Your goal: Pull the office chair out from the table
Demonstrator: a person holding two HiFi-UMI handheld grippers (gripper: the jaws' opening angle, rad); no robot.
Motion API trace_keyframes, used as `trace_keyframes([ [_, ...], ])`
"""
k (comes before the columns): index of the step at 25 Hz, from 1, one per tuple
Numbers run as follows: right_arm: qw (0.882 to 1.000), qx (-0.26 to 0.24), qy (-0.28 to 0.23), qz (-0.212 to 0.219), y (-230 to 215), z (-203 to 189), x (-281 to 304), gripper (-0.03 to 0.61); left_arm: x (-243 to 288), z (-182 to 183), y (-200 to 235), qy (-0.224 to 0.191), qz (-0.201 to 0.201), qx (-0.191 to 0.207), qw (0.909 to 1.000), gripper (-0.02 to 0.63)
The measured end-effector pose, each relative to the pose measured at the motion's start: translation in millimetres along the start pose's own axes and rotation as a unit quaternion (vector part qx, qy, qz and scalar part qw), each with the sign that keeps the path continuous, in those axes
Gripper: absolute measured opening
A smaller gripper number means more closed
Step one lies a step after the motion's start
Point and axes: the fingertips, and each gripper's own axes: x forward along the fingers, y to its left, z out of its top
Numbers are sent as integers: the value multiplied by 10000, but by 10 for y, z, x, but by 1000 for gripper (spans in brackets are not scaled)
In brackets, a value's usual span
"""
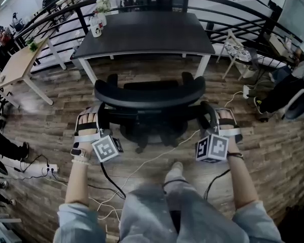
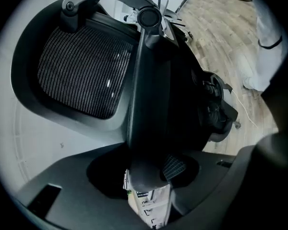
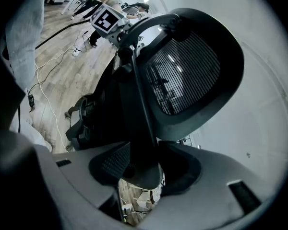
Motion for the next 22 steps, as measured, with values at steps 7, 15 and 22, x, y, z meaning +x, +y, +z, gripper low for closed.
trace_keyframes([
  [7,9998,178,-59,-69,4,14,-22,196,-18,8,-32,-99,4,-232,9997,204],
  [15,9975,656,-266,-14,-19,38,-117,209,-246,23,50,-341,-109,-1073,9936,232],
  [22,9787,1937,-675,88,-69,173,-381,209,-627,135,236,-792,-33,-2428,9668,207],
])
